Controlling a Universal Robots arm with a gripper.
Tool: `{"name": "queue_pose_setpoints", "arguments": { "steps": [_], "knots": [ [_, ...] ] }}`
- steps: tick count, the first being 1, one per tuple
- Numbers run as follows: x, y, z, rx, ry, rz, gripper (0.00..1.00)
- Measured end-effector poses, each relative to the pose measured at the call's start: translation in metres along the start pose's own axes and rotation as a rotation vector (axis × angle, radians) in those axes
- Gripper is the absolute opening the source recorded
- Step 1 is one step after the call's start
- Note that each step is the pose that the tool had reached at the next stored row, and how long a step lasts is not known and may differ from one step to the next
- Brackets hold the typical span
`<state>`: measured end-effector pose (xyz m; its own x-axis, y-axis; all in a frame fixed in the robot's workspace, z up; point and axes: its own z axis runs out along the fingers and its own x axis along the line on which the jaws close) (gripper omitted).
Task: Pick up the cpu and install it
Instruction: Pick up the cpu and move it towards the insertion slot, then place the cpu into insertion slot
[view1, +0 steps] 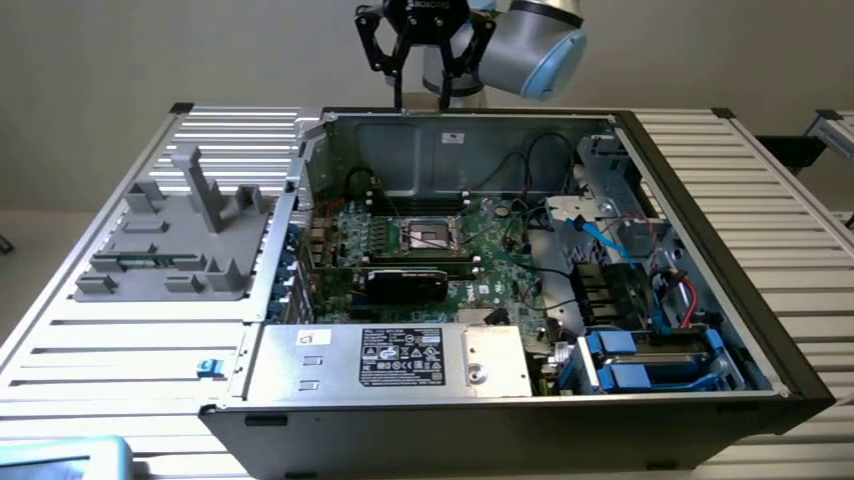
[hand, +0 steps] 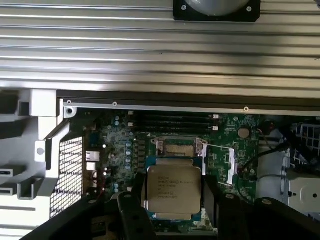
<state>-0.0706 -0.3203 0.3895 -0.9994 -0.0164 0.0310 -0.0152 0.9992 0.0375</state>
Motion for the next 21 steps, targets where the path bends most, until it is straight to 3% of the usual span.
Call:
{"name": "queue_pose_setpoints", "arguments": {
  "steps": [9,21],
  "knots": [
    [-0.0071,0.0013,0.0081,-0.0001,-0.0002,0.004,0.55],
    [-0.0093,0.0012,0.0089,-0.0002,-0.0002,0.004,0.55]
  ]
}}
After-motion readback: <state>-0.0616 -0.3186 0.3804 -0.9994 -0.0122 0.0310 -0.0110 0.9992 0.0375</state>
